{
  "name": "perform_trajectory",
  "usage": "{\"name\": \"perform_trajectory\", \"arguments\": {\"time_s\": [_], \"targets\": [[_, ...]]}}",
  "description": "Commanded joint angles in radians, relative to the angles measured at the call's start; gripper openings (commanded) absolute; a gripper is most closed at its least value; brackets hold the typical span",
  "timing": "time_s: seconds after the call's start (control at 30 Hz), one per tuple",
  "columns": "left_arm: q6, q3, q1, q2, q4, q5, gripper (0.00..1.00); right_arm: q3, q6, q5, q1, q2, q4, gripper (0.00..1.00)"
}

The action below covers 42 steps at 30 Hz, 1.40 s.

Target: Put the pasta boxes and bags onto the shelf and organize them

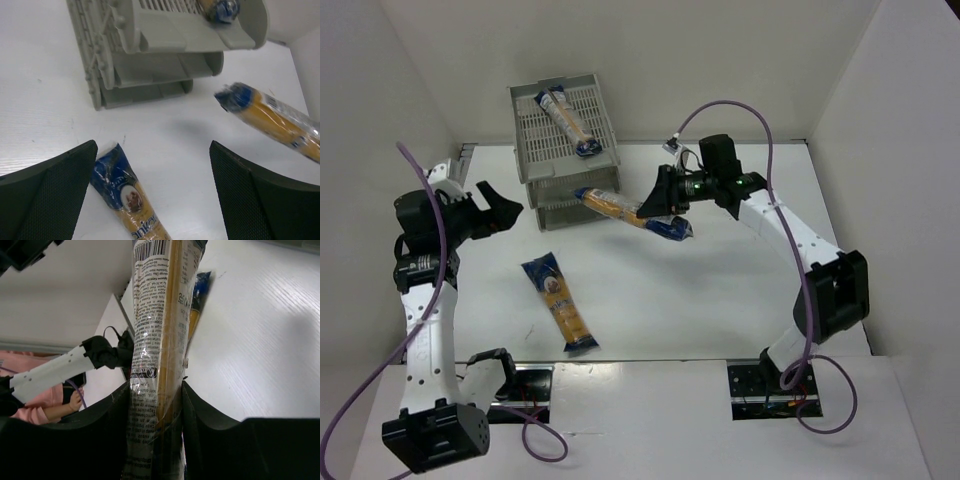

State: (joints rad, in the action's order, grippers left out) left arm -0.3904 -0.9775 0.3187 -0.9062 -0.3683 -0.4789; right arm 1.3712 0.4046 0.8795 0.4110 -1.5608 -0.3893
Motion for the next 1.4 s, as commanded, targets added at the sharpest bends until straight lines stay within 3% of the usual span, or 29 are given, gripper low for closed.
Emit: {"name": "perform_trajectory", "arguments": {"time_s": [0.0, 0.27, 0.63, 0.9, 1.13, 1.37], "targets": [[0.084, -0.061, -0.021, -0.011, -0.038, -0.069, 1.0, 0.107, 0.054, 0.006, 0.015, -0.037, 0.112, 0.0], [0.104, -0.092, -0.03, -0.076, 0.011, -0.018, 1.0, 0.313, -0.01, -0.134, 0.086, -0.176, 0.059, 0.0], [0.156, -0.092, -0.03, -0.112, 0.051, 0.046, 1.0, 0.405, -0.05, -0.353, 0.149, -0.284, 0.011, 0.0], [0.156, -0.082, -0.03, -0.112, 0.101, 0.076, 1.0, 0.523, 0.003, -0.582, 0.244, -0.37, -0.002, 0.0], [0.156, -0.032, -0.03, -0.135, 0.152, 0.152, 1.0, 0.681, 0.023, -0.881, 0.347, -0.475, -0.069, 0.0], [0.156, -0.041, -0.03, -0.168, 0.19, 0.126, 1.0, 0.842, 0.048, -1.079, 0.422, -0.61, -0.092, 0.0]]}}
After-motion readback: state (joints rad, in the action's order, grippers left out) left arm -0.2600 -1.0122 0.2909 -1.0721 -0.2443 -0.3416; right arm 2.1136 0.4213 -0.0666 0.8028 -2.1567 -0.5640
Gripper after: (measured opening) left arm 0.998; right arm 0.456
